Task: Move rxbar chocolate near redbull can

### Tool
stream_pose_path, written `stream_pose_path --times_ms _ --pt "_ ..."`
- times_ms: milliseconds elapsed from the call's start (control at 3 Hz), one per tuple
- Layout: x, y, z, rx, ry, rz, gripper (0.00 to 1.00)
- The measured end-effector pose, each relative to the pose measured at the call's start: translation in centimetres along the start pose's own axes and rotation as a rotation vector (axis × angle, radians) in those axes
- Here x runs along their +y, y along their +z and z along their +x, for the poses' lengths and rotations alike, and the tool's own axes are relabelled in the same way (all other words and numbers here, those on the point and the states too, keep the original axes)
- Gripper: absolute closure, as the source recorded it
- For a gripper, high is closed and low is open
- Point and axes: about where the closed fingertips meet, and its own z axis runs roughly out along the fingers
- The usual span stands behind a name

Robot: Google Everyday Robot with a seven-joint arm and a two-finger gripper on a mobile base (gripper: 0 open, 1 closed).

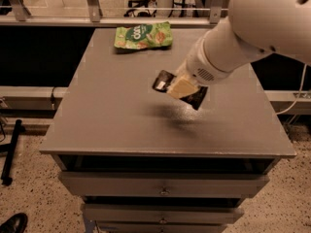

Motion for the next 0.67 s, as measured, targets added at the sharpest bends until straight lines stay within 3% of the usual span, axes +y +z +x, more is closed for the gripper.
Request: stream_pose_path --times_ms 667 --pt "-6.6 -0.2 9.6 0.129 0.042 0.087 1.00"
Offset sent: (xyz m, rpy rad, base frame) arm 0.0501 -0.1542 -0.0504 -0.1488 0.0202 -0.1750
